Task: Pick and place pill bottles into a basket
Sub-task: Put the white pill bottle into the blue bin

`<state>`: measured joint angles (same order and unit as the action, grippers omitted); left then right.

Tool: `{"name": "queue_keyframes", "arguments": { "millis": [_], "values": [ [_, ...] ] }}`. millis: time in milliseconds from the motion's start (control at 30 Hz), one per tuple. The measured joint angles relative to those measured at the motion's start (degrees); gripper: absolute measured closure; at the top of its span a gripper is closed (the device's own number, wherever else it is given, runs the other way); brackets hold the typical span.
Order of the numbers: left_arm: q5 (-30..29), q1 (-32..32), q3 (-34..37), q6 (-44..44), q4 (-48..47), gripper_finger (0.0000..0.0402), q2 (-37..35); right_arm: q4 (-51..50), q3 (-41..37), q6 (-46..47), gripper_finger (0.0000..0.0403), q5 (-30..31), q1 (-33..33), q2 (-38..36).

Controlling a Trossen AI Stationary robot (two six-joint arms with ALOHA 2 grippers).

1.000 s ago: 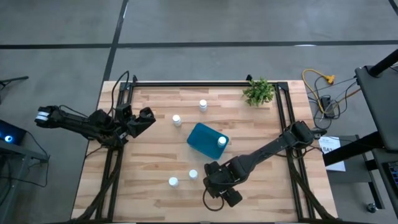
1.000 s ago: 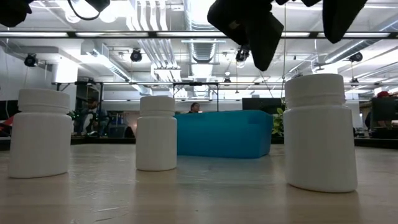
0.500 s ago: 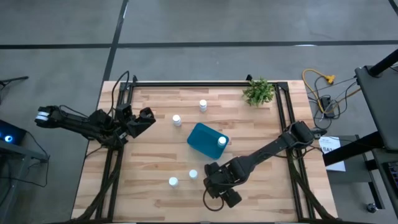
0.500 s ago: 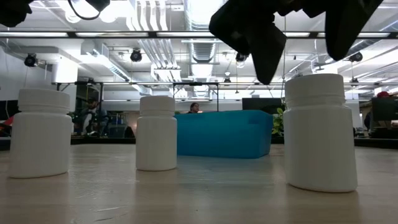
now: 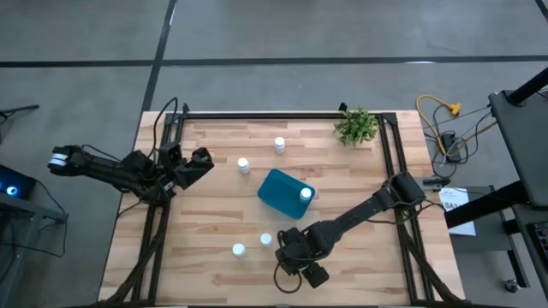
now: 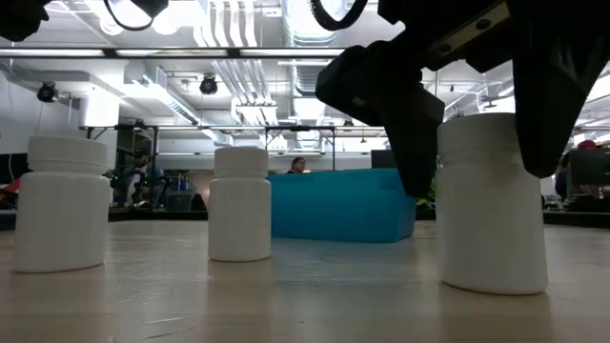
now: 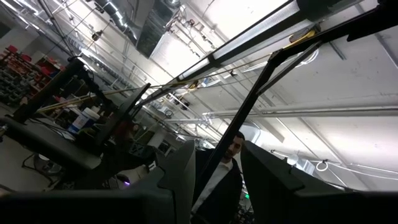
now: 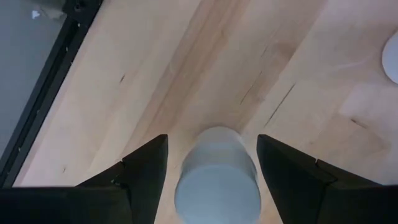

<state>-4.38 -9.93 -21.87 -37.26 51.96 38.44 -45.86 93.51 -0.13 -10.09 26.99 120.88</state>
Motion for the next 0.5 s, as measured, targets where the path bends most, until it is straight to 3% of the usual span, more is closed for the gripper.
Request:
{"name": "queue_keyframes", "arguments": {
  "millis": [500],
  "values": [
    [0.46, 0.02, 0.0, -0.04, -0.02, 0.0289, 0.07, -0.75, 0.13, 0.17, 0.0165, 0.04, -0.18, -0.07]
  ]
}}
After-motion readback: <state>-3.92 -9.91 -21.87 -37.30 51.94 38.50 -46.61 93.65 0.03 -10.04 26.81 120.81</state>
